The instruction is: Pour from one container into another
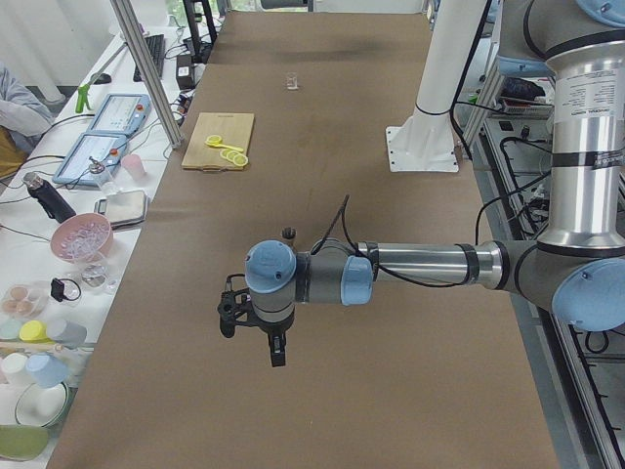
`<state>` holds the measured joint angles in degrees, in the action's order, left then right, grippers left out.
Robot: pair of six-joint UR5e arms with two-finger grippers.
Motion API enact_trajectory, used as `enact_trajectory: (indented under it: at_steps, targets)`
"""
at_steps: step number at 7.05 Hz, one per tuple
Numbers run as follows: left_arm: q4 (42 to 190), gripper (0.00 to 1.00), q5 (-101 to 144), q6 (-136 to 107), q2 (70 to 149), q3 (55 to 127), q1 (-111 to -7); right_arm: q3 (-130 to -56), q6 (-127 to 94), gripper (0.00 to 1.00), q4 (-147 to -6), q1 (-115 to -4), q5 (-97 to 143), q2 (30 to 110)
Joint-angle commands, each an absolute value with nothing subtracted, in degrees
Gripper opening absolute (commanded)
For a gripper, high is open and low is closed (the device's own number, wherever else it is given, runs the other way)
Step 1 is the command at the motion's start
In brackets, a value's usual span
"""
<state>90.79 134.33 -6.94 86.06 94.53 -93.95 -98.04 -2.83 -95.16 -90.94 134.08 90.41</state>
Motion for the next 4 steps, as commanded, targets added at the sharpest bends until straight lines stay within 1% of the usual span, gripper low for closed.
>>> enact_trajectory:
  at_steps: [1,4]
  targets:
    - [91.0,0.99,134.3,-6.9,86.0,94.4,-94.0,-97.5,-3.3,1.0,-95.4,-90.4,135.3,87.6]
    - [91.1,0.99,134.4,-6.9,85.8,93.9,-94.0,-95.5,-2.7,1.0,-94.7,-87.9,140.7,83.9]
